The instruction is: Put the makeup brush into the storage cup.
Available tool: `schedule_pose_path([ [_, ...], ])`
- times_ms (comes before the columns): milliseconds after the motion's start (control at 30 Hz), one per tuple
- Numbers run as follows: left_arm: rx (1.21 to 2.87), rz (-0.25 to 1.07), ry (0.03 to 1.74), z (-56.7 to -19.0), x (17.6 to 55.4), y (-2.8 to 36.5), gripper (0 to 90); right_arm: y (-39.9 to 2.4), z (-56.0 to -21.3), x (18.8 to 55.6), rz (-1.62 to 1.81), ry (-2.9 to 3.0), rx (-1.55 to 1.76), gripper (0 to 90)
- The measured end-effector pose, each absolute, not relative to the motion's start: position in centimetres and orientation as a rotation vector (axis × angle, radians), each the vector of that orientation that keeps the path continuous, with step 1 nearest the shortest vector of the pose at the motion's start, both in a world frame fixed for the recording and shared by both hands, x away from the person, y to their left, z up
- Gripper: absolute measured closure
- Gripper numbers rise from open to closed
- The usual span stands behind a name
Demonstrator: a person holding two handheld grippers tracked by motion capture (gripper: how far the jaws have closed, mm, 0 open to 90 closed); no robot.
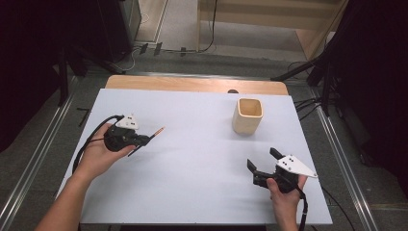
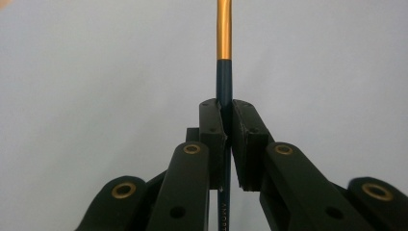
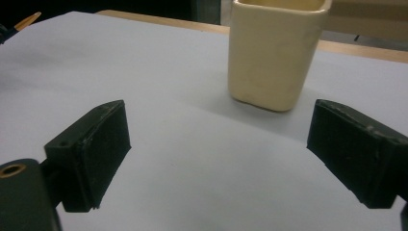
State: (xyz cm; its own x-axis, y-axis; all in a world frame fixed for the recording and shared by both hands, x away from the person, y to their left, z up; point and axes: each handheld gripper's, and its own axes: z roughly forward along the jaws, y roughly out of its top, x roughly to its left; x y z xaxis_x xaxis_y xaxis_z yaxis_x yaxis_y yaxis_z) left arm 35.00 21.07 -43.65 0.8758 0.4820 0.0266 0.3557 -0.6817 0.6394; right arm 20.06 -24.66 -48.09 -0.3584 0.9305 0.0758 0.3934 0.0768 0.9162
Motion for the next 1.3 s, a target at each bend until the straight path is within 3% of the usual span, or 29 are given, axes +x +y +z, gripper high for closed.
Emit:
schedule_pose_path([
  [100,2.318,0.276,0.596,-43.5,34.2,20.8,84.9,-23.3,-47.7,20.4,1.249,1.804,1.301,13.8],
  [433,2.065,0.271,0.576,-43.2,32.1,19.4,85.0,-20.2,-46.7,21.0,1.338,1.797,1.288,14.0],
  [1300,1.835,0.2,0.568,-44.0,30.2,18.4,84.9,-13.6,-43.7,22.7,1.473,1.822,1.235,18.4],
])
